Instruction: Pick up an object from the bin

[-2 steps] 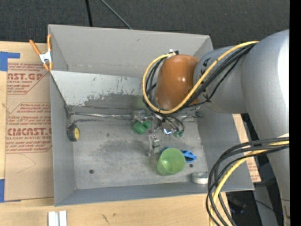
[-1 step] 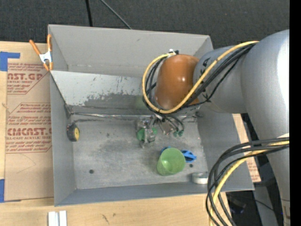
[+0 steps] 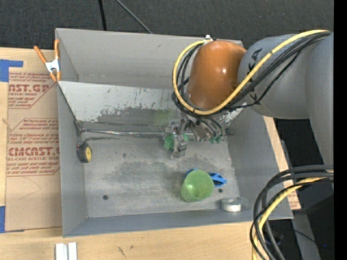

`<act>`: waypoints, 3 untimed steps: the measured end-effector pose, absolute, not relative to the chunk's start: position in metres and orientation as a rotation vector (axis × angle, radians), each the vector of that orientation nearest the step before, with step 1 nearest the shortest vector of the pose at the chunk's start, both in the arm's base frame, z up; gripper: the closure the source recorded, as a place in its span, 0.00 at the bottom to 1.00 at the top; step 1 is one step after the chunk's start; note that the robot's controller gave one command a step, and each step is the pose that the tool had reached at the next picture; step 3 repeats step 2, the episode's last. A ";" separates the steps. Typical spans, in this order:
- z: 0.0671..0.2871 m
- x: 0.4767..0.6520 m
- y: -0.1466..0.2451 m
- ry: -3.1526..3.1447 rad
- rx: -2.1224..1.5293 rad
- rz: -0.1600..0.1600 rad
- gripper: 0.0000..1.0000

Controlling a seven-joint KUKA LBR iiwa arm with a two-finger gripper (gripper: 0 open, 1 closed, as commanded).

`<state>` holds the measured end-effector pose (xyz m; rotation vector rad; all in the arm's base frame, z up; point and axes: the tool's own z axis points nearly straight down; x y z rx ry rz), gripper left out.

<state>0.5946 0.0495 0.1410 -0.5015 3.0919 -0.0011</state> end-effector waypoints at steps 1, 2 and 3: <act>0.151 0.596 0.050 3.097 -0.501 0.001 1.00; 0.182 0.597 0.051 3.095 -0.500 0.000 1.00; 0.182 0.597 0.051 3.095 -0.500 0.000 1.00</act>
Offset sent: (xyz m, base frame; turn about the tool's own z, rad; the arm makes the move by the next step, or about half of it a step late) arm 0.0000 0.0001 0.0096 0.0000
